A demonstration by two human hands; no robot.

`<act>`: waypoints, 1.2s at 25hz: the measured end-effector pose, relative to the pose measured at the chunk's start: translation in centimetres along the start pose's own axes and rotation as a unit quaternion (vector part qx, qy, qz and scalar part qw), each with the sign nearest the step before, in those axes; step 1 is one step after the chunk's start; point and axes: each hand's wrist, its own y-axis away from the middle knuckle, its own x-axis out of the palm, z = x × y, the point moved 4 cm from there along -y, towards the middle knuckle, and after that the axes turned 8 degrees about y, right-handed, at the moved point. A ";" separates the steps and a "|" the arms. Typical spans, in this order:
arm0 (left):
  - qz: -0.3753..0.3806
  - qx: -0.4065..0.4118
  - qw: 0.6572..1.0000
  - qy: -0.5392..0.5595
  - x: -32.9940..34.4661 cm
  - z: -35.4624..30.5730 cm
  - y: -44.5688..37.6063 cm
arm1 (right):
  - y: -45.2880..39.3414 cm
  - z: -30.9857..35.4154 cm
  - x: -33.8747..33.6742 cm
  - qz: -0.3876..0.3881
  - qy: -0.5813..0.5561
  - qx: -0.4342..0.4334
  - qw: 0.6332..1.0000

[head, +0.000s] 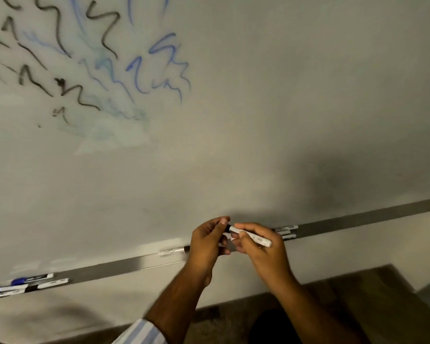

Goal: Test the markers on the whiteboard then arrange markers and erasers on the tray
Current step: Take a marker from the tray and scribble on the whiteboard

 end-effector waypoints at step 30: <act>0.029 -0.214 0.935 -0.281 0.8 23.3 -0.3 | 7.9 -26.2 -9.9 -0.029 0.002 0.446 0.895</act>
